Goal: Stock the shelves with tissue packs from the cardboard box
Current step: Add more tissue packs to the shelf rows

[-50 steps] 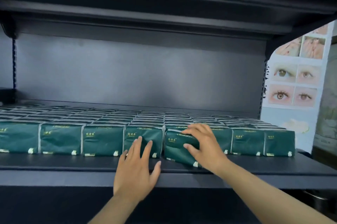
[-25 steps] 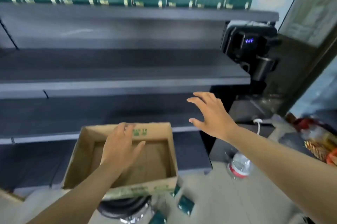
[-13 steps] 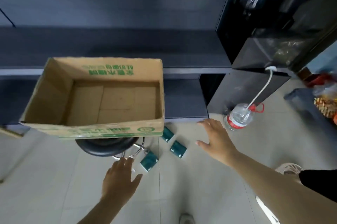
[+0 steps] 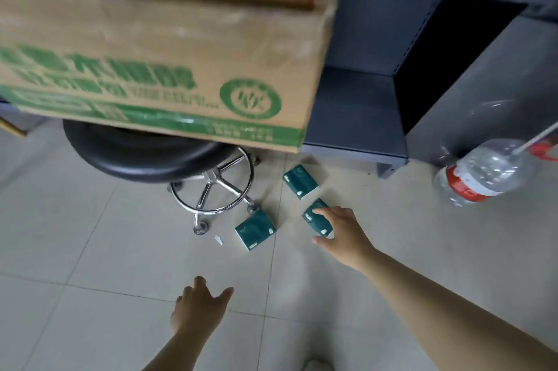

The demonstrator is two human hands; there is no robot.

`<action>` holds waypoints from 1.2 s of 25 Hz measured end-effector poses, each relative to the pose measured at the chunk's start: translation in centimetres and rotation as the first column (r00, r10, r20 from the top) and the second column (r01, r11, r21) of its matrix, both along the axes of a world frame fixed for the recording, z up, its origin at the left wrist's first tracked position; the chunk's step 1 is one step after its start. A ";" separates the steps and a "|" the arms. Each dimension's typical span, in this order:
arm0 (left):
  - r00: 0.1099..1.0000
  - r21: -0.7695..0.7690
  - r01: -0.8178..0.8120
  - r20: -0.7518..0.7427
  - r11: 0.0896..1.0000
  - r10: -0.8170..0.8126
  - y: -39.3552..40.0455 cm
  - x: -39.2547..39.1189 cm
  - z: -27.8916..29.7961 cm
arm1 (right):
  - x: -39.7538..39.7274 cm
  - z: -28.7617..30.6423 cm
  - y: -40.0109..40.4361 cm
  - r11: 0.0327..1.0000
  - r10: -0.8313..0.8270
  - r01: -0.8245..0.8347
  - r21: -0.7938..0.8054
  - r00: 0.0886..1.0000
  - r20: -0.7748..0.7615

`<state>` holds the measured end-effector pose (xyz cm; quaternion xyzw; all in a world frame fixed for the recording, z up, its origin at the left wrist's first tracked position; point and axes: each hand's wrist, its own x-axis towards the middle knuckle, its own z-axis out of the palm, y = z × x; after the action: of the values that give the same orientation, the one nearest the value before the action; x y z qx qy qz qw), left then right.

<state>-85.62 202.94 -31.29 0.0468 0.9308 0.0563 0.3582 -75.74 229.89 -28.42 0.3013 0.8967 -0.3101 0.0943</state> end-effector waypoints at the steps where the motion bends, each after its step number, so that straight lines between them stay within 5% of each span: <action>1: 0.999 -0.010 -0.043 0.008 0.999 0.043 -0.3 0.0 -3.1 | -1.0 -3.0 -0.4 1.000 0.023 -0.023 -0.011 1.000 0.004; 9: 0.983 0.061 -0.066 -0.169 0.996 0.076 0.9 -2.3 -22.9 | -11.0 -21.7 -1.0 0.967 0.250 -0.251 0.047 0.968 0.030; 14: 0.968 0.106 -0.017 -0.249 0.994 0.043 1.7 -2.8 -29.1 | -15.2 -28.3 -2.3 0.920 0.389 -0.392 0.000 0.915 0.109; 19: 0.944 0.063 0.083 -0.326 0.995 -0.058 1.1 -2.7 -30.5 | -16.8 -30.3 -2.0 0.879 0.451 -0.475 0.050 0.861 0.235; 24: 0.942 0.044 0.107 -0.324 0.993 -0.087 1.3 -2.8 -30.7 | -15.8 -30.3 -2.0 0.932 0.346 -0.363 -0.016 0.873 0.344; 30: 0.943 0.033 0.193 -0.281 0.981 -0.176 1.4 -3.3 -24.1 | -11.7 -23.3 -2.6 0.954 0.288 -0.295 0.046 0.950 0.120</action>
<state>-88.89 204.30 -55.39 0.1520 0.9611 0.0432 0.2266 -87.41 227.31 -51.76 0.1854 0.9341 -0.2469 0.1793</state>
